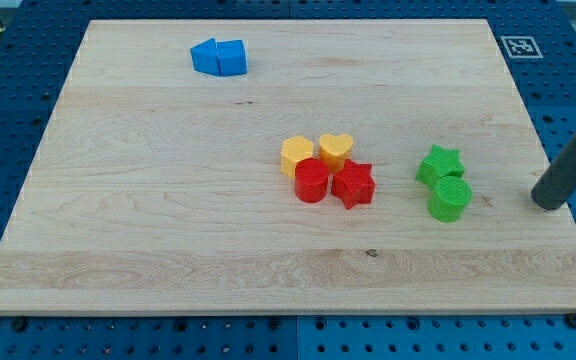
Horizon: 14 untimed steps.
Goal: Separate the green star from the green circle
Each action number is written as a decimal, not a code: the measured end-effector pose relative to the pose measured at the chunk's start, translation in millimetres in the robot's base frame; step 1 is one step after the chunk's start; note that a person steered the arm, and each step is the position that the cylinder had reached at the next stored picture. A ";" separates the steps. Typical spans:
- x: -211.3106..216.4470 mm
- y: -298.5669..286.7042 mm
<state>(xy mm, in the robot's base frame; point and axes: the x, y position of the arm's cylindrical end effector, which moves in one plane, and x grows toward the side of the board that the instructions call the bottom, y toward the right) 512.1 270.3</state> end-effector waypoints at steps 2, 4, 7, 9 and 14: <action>11.6 -6.0; 22.2 -21.1; 14.8 -77.8; -12.8 -88.3; -16.8 -88.9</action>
<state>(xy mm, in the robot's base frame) 495.3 181.4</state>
